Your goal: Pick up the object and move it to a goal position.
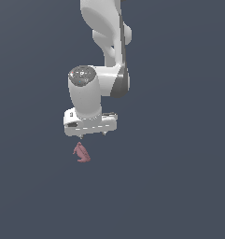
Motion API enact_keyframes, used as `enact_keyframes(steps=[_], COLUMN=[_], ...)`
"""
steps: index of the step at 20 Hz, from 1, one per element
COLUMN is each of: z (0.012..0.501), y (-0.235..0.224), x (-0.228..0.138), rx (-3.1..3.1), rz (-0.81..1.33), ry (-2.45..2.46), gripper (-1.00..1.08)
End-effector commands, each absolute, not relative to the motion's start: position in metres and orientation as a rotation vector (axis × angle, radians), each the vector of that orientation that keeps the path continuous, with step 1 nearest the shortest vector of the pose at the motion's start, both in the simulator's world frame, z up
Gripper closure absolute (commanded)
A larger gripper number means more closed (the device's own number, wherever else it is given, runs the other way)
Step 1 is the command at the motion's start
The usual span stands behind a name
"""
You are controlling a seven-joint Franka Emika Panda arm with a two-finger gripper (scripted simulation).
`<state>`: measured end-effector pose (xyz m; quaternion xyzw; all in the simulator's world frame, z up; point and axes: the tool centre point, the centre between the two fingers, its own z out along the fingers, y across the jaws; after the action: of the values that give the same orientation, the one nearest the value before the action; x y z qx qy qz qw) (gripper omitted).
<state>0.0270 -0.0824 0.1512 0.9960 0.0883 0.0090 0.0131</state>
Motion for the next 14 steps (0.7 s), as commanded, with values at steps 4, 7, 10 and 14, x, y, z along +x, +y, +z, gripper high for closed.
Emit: enact_keyframes(steps=[4, 7, 10, 14], z=[0.133, 0.122, 0.112, 0.098], y=[-0.099, -0.108, -0.117, -0.129], x=[0.034, 0.038, 0.04, 0.044], rx=[3.083, 3.068, 3.051, 3.025], rz=[0.017, 0.012, 0.007, 0.003], ry=[0.467, 0.57, 0.672, 0.801], gripper=[-0.92, -0.92, -0.92, -0.92])
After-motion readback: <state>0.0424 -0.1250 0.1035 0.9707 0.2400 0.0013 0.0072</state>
